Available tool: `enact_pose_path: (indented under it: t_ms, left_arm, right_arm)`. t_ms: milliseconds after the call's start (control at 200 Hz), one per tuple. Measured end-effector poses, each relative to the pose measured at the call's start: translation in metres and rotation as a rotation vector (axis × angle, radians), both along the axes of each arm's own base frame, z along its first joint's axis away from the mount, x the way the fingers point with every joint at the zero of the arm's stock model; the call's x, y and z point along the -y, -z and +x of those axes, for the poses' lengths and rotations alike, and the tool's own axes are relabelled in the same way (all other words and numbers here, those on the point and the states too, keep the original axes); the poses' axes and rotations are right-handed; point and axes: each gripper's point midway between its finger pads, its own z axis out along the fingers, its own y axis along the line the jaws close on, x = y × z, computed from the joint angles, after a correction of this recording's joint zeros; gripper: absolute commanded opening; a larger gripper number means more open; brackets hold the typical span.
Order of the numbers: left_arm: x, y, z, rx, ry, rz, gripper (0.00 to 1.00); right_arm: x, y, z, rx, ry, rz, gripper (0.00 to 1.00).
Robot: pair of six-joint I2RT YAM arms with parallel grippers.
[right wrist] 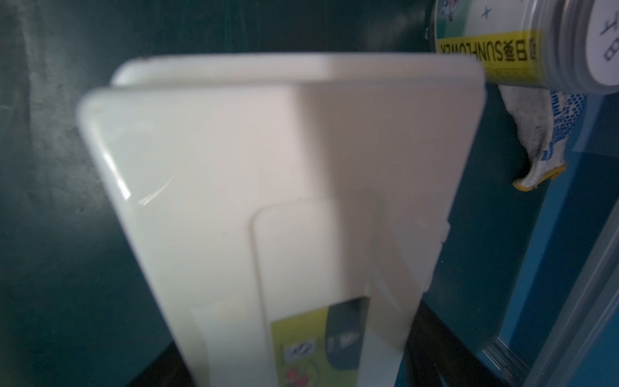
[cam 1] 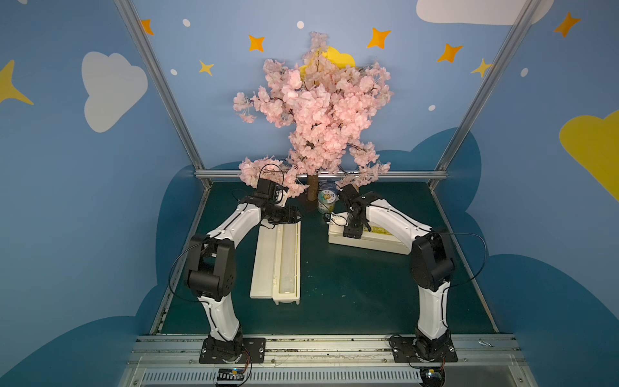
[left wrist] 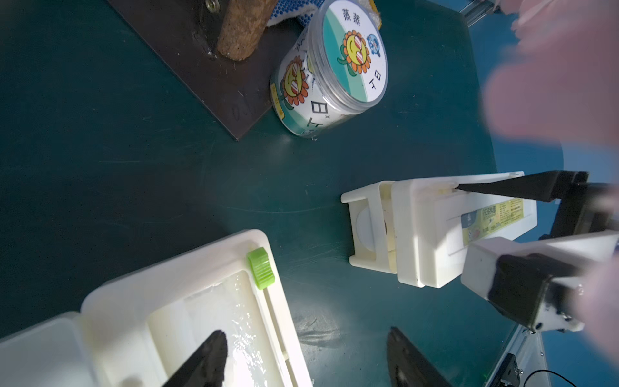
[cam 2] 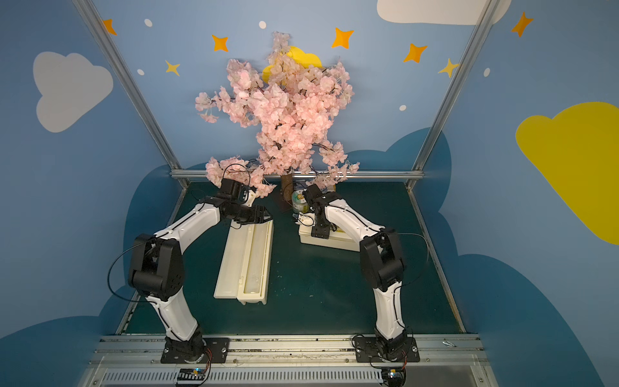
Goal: Put plastic wrap rolls into dispensers
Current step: Close the lid on the plastic wrap cutting box.
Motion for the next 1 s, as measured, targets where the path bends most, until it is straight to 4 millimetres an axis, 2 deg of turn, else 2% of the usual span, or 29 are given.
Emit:
enact_pose_path:
  t_ms: [410,1001]
  left_arm:
    - [0.0003,-0.0001,-0.0003,-0.001,0.001,-0.002,0.76]
    - [0.0005,-0.0024,0.0000,-0.002,0.001,-0.003,0.76]
  right_arm:
    - [-0.0022,0.0063,0.0024,0.025,-0.004,-0.004,0.72]
    - [-0.0027,0.0047,0.0010,0.031,-0.005,-0.002,0.73]
